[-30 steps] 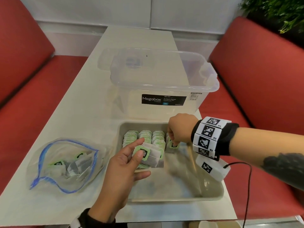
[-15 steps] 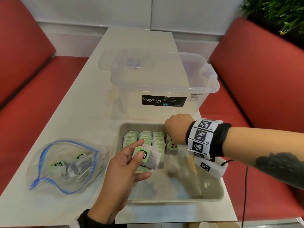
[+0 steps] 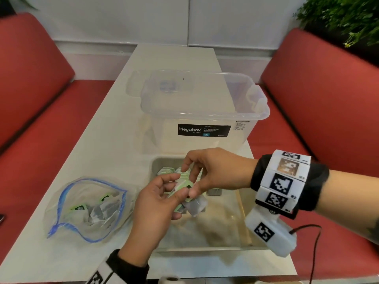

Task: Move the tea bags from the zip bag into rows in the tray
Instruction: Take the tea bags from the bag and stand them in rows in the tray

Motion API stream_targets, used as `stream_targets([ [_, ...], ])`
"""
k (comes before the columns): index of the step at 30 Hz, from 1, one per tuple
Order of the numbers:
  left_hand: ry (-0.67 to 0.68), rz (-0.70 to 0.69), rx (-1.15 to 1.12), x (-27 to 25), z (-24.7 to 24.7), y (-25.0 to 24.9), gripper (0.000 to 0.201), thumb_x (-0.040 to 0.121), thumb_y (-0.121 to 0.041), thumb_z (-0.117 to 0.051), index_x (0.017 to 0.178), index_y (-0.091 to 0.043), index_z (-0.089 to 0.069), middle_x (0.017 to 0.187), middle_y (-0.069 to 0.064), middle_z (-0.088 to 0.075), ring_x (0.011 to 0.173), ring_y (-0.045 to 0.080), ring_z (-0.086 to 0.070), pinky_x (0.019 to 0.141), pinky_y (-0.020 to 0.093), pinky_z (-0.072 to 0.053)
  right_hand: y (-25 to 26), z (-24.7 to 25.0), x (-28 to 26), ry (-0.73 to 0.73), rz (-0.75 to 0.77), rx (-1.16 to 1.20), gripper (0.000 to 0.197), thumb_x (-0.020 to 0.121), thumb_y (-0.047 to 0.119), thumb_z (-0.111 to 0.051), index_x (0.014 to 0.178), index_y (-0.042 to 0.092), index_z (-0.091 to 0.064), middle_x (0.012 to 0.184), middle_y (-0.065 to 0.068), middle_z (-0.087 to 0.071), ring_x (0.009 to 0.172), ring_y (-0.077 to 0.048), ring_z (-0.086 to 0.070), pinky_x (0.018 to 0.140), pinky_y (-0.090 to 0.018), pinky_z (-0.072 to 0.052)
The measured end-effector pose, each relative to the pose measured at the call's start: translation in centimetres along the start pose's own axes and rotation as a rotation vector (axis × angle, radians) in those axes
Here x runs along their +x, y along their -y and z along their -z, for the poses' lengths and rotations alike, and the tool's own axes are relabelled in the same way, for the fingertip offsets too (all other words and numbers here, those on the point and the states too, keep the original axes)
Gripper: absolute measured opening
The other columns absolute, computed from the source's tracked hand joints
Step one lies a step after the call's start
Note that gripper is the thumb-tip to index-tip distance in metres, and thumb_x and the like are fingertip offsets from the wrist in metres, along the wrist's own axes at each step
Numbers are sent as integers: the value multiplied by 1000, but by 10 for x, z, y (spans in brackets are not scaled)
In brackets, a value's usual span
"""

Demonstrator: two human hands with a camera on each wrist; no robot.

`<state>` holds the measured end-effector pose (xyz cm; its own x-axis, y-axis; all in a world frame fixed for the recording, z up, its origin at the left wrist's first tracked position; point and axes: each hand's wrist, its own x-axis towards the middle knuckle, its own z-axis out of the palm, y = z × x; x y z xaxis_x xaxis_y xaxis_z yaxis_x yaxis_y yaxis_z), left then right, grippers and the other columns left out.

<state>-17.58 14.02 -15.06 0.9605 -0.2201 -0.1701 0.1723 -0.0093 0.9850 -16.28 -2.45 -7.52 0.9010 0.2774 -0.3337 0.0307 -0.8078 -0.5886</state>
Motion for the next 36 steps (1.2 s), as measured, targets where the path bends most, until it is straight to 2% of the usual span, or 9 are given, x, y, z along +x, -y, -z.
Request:
stream_targets([
  [6,44,18,-64,-3,-1,1,30,76,-1,-71,97,-21,-64,91,0,-71,69,8,-68,50,23,-55,-7,-9,-2,-109,-2,-21,44,69,14,-81,107,25,-64,67,11,-56,57,-2,-51,60,-18,-44],
  [11,55,5,-82,-5,1,3,26,80,2,-66,96,-18,-64,90,5,-70,72,10,-68,54,24,-56,-17,-3,-9,-143,-10,255,26,78,2,-72,87,26,-66,71,-6,-59,61,-24,-59,66,-42,-57],
  [15,-12,-81,8,-4,4,2,22,81,-1,-66,85,-23,-70,73,-7,-70,67,8,-63,70,37,-55,-20,-4,-12,-161,-31,397,22,91,3,-56,86,23,-64,75,-9,-57,65,-27,-56,68,-41,-55],
  [17,-16,-124,85,-3,8,0,27,82,-5,-66,83,-31,-72,72,-11,-68,65,5,-60,68,32,-53,-21,-3,-12,-192,-48,388,20,92,7,-55,86,23,-65,78,-7,-60,66,-24,-57,68,-40,-56],
  [20,-42,-238,247,0,16,-2,40,77,-9,-72,87,-48,-70,89,-13,-69,80,9,-63,69,25,-53,-22,2,-15,-223,-57,200,10,87,13,-65,86,23,-68,72,3,-64,65,-12,-58,64,-26,-52],
  [24,-56,-336,452,-7,20,-7,46,65,-7,-80,82,-46,-64,78,-27,-65,73,-5,-60,67,3,-42,-26,6,-18,-219,-123,-317,9,81,26,-69,90,25,-69,71,13,-59,72,-10,-56,65,-22,-41],
  [27,-19,-417,544,-13,21,-2,42,66,-4,-80,74,-43,-67,79,-26,-67,76,-8,-61,67,1,-40,-31,4,-16,-152,-187,-478,10,81,27,-66,91,26,-70,83,7,-65,76,-15,-55,65,-22,-38],
  [31,42,-525,586,-15,22,11,31,64,1,-80,79,-26,-76,83,-18,-67,76,-6,-62,69,1,-40,-37,1,-7,-51,-281,-522,8,81,23,-68,89,23,-71,75,6,-58,74,-15,-54,64,-23,-38],
  [36,41,-479,569,-17,21,15,40,65,-7,-81,94,-33,-73,81,-21,-68,76,-6,-62,73,2,-42,-40,-4,12,8,-347,-598,10,77,22,-73,87,23,-72,87,3,-69,79,-18,-60,64,-25,-43],
])
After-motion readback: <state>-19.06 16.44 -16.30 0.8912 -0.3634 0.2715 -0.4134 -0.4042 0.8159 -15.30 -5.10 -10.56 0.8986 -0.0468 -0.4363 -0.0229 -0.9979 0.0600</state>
